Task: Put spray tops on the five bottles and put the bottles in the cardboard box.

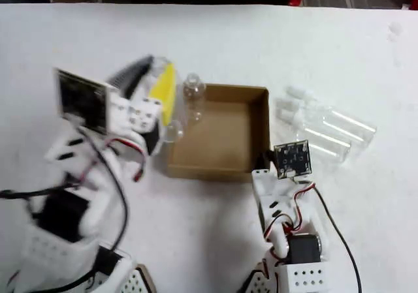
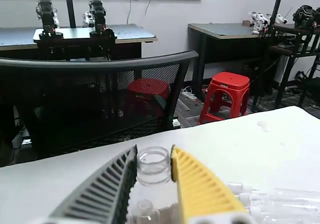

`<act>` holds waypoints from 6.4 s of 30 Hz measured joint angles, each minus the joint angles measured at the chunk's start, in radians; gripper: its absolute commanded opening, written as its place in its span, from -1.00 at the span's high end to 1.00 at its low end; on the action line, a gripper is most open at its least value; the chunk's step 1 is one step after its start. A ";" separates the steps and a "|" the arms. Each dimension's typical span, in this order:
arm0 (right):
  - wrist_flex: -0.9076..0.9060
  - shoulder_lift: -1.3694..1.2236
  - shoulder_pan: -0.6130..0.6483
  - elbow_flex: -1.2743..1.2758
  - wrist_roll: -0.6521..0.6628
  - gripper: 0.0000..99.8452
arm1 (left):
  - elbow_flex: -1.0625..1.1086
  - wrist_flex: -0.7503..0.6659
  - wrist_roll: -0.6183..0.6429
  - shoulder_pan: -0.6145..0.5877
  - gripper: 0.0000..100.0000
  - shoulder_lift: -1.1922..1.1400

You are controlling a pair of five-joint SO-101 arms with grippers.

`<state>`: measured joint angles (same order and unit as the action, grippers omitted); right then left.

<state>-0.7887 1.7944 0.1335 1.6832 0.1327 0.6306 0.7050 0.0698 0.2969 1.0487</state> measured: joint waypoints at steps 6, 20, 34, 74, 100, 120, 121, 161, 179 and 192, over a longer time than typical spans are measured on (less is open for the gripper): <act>0.040 0.000 -0.086 0.000 0.000 0.97 | 0.482 -0.463 0.000 0.074 0.96 0.069; 0.121 0.000 -0.192 0.000 0.000 0.97 | 0.910 -0.948 0.000 0.066 0.96 0.072; 0.121 0.000 -0.187 0.000 0.000 0.97 | 1.042 -0.951 0.000 0.068 0.96 0.083; 0.121 0.000 -0.187 0.000 0.000 0.97 | 0.654 -0.256 0.044 0.012 0.64 0.084; 0.120 0.000 -0.187 0.000 0.000 0.97 | -0.040 0.549 -0.198 -0.488 0.38 -0.614; 0.120 0.000 -0.187 0.000 0.000 0.97 | -0.126 0.256 -0.359 -0.548 0.46 -1.152; 0.120 0.000 -0.187 0.000 0.000 0.97 | -0.126 0.253 -0.359 -0.548 0.52 -1.172; 0.106 0.000 -0.187 0.000 0.000 0.96 | -0.497 1.071 -0.204 -0.064 0.95 -0.276; -0.135 0.008 -0.084 -0.272 0.195 0.86 | 0.318 0.466 0.026 -0.058 0.95 0.763; -0.290 -0.026 0.155 -0.747 0.163 0.86 | 0.520 0.262 0.161 0.005 0.95 0.778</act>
<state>-1.0787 1.7683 0.2885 0.9360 0.2954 1.1508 0.9674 0.2309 0.3015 1.8267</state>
